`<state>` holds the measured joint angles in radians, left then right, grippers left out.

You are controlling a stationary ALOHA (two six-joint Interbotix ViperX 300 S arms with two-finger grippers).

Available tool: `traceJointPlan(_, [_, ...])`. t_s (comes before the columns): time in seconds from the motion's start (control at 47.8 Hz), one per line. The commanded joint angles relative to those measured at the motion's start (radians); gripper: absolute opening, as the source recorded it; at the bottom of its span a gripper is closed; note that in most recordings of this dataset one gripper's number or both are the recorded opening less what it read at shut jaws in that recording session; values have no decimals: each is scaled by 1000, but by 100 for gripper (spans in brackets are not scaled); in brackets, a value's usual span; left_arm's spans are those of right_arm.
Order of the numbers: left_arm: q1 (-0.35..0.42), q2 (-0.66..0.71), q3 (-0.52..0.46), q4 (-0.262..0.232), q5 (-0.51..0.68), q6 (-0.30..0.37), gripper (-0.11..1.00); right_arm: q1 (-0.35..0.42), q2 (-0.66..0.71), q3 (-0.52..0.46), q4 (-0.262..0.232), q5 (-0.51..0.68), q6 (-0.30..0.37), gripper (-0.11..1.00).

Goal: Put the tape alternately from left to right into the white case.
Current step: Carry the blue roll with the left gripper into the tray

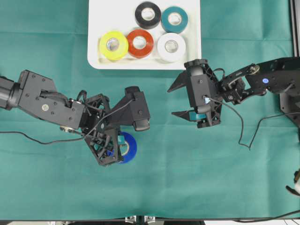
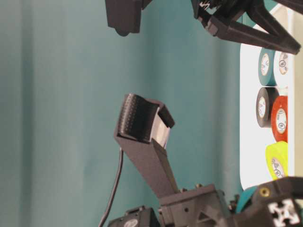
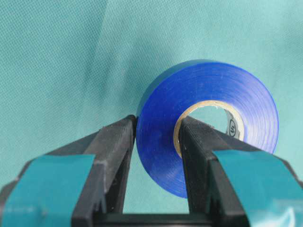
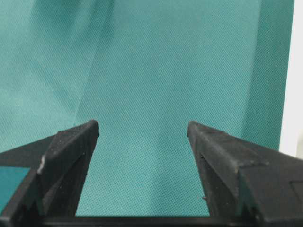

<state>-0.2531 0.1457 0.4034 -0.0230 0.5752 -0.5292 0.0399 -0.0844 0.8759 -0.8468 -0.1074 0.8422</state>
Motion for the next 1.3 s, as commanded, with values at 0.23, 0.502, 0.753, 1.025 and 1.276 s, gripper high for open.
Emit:
traceJointPlan(0.23, [83, -110, 77, 5, 21, 55, -2, 2, -21, -12, 0, -6, 2, 83])
traceJointPlan(0.502, [213, -187, 169, 5, 6, 83, -2, 2, -23, -11, 0, -6, 3, 83])
traceJointPlan(0.753, [325, -209, 169, 5, -25, 204, -2, 2, -21, -14, 0, -6, 3, 83])
traceJointPlan(1.025, [460, -207, 140, 5, -67, 367, -2, 2, -21, -18, 0, -6, 3, 83])
traceJointPlan(1.276, [598, -187, 124, 5, -146, 431, -2, 2, -21, -18, 0, -5, 3, 83])
